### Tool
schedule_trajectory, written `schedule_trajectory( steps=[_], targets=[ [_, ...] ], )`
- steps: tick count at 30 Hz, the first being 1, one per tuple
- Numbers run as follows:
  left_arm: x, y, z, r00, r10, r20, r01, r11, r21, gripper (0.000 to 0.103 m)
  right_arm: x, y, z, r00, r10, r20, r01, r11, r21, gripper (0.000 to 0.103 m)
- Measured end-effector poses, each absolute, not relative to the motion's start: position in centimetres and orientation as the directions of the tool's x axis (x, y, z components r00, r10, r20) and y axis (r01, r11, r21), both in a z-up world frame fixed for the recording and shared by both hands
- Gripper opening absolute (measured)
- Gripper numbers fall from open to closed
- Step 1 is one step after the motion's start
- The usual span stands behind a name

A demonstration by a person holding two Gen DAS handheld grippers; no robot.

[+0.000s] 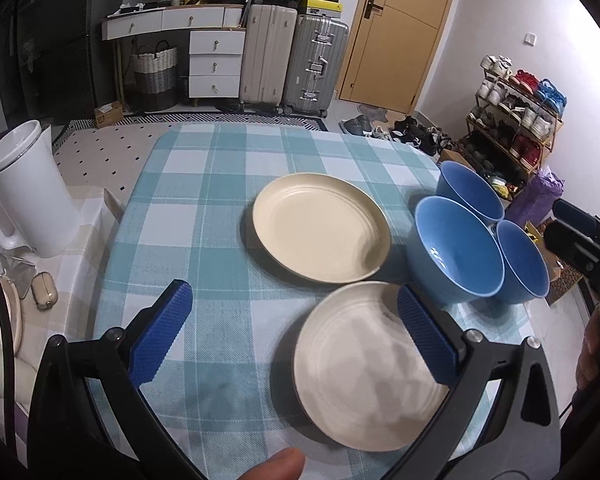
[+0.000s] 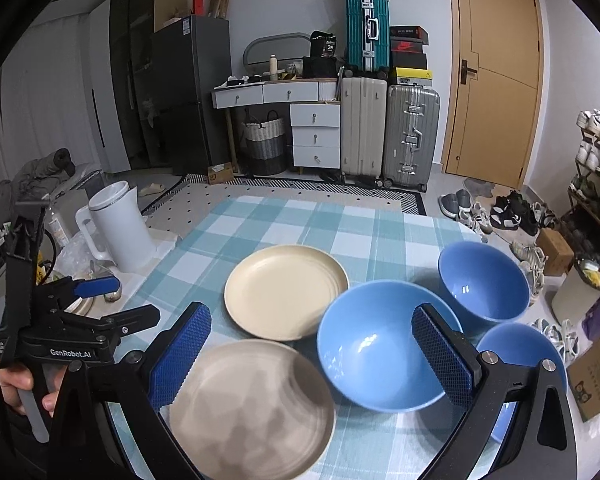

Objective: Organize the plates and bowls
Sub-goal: 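Move both tools toward the next cream plate beside the blue bowls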

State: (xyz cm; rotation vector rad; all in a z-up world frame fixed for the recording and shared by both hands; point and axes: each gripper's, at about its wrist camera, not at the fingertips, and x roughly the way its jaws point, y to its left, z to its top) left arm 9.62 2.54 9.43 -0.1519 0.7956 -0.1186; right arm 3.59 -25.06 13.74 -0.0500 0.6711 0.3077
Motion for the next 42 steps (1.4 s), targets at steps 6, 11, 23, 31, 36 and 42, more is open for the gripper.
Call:
schedule_trajectory(
  steps=[6,11,23,31,36,42],
  targets=[
    [11.0,3.1,10.0,0.698,-0.137,-0.703,0.031,0.986,-0.162,0.102,5.5,-24.9,15.1,0.737,0.272,-0.619,-0.305,0.951,0.056,0.102],
    [12.2,3.3,10.5,0.701,-0.131,-0.701,0.028,0.987,-0.156,0.102,6.8,-24.8,15.6,0.728,0.269,-0.631,-0.315,0.948,0.041,0.102],
    [15.0,3.5,10.3,0.687,-0.108,-0.719,0.0,0.989,-0.149,0.102,10.7,-25.0,15.4,0.691,0.294,-0.66,-0.333,0.94,0.069,0.102],
    [17.7,3.1,9.2,0.666,-0.097,-0.739,-0.018,0.989,-0.146,0.102,13.8,-25.2,14.2,0.653,0.289,-0.7,-0.341,0.937,0.069,0.102],
    [19.4,2.9,8.0,0.647,-0.082,-0.758,-0.037,0.99,-0.138,0.102,16.0,-25.2,12.8,0.616,0.291,-0.732,-0.348,0.934,0.078,0.102],
    [21.5,2.9,6.1,0.615,-0.063,-0.786,-0.066,0.989,-0.131,0.102,18.4,-25.3,10.6,0.562,0.304,-0.77,-0.355,0.929,0.108,0.102]
  ],
)
